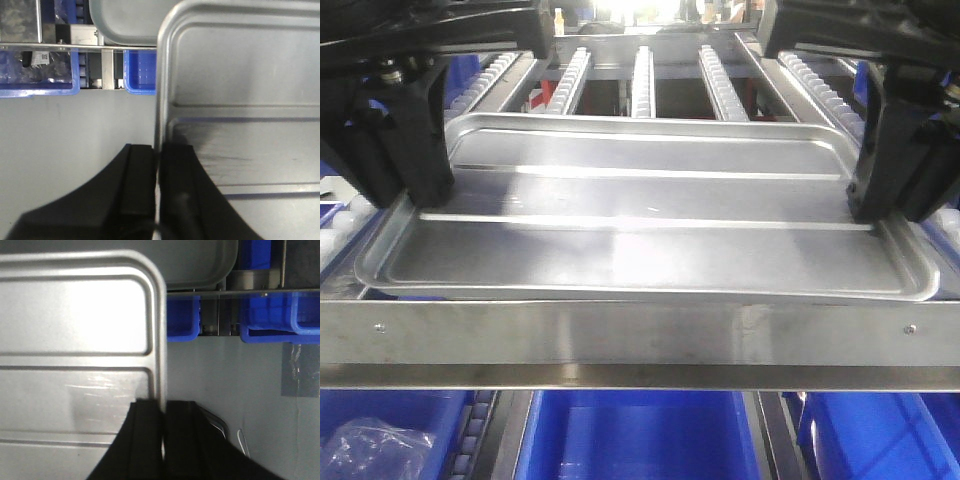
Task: Grab silver tray and place in blue box
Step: 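Lift the silver tray off the rack with both grippers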
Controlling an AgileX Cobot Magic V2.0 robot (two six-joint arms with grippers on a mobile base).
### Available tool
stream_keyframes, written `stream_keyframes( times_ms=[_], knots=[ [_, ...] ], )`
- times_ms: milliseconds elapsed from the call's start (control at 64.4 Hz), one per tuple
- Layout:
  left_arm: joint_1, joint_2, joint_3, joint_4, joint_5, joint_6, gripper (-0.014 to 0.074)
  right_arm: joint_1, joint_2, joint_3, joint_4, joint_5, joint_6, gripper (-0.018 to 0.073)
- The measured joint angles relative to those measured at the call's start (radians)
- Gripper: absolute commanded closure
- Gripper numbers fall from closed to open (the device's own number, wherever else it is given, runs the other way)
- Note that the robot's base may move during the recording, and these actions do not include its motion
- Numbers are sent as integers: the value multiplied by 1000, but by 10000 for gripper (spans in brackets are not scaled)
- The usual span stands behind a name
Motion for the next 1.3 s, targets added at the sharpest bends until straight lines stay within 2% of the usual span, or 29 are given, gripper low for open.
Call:
stream_keyframes(
  times_ms=[1305],
  knots=[
    [0,0,0,-6,-14,-2,611,1,0,2,0,22,1,501]
  ],
)
